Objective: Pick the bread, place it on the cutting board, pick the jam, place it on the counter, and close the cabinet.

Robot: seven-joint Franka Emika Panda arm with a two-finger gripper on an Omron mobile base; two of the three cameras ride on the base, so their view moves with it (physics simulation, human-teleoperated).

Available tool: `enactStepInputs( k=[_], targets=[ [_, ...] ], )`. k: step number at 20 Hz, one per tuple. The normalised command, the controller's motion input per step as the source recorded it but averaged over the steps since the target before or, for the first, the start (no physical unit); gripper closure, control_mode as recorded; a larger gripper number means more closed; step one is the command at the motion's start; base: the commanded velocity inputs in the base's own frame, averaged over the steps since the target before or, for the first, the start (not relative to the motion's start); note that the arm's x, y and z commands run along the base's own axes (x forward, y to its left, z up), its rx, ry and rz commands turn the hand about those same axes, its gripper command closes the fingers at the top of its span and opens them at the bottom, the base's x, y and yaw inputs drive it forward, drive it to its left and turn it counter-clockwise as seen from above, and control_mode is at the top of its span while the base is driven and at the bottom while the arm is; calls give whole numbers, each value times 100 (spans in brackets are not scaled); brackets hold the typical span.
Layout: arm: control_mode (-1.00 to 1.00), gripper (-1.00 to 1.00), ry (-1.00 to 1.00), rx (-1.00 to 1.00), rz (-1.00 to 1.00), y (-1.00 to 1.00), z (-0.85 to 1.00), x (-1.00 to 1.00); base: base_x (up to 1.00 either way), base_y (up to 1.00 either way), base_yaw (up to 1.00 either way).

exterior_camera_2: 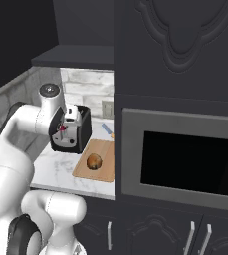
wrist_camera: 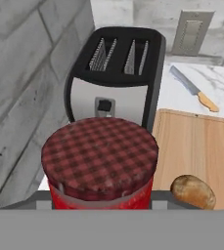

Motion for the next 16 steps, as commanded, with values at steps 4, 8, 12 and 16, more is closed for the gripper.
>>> enactStepInputs(
  k=[4,8,12,16],
  targets=[
    [-100,100,0,0,0,4,-31,-1,0,0,0],
    [-100,100,0,0,0,5,-32,-4,0,0,0],
    [-100,100,0,0,0,7,-34,-1,0,0,0],
    [-100,100,0,0,0,9,-35,-1,0,0,0]
  ],
)
